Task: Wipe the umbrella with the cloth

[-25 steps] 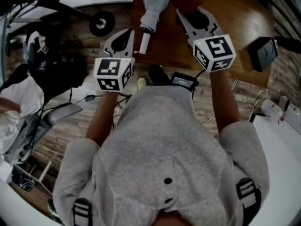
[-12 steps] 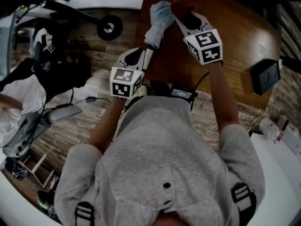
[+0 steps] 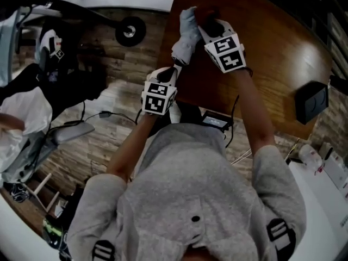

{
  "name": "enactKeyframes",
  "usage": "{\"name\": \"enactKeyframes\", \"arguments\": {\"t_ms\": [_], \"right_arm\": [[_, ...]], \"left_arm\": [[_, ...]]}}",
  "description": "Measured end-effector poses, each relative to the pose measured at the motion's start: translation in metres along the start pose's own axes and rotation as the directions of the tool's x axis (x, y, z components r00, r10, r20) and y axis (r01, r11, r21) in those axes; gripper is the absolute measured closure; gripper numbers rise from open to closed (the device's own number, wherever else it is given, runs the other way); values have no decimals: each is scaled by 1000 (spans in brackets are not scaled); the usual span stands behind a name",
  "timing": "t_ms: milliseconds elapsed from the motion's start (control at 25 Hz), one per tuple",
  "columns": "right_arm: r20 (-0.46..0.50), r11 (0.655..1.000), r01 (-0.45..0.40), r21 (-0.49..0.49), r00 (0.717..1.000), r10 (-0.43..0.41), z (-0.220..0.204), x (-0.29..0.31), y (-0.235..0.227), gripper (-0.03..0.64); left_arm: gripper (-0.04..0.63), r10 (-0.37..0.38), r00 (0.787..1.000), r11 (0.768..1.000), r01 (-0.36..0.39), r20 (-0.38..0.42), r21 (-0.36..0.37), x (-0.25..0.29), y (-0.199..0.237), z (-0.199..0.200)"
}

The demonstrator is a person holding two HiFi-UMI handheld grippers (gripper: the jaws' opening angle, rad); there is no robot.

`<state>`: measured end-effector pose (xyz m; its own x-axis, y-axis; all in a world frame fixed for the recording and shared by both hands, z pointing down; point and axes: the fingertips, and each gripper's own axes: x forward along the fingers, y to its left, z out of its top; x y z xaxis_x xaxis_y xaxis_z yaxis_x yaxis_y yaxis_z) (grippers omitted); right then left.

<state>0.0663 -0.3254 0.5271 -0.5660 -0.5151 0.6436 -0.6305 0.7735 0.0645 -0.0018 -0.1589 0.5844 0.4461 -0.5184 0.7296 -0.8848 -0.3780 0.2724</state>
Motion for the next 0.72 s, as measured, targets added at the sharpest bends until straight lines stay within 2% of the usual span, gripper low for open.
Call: {"name": "enactKeyframes", "arguments": {"t_ms": [120,360,560,720], "right_arm": [[-27,999,-41,-32,999,40,0,6,19,522],[-37,994,-109,-33,994,107,0,11,59,522],[-62,966,-256,-32,965,253,1,18,120,522],[-24,932,-350,91,935,353,4,17,139,522]], "left_arm": [[580,-10,1000,999,11,15,-30,2,4,1],[581,-12,1000,999,12,14,-41,3,12,0],[580,-7,1000,999,7,9,-49,4,20,2],[580,-10,1000,999,11,16,-51,7,22,7]]}}
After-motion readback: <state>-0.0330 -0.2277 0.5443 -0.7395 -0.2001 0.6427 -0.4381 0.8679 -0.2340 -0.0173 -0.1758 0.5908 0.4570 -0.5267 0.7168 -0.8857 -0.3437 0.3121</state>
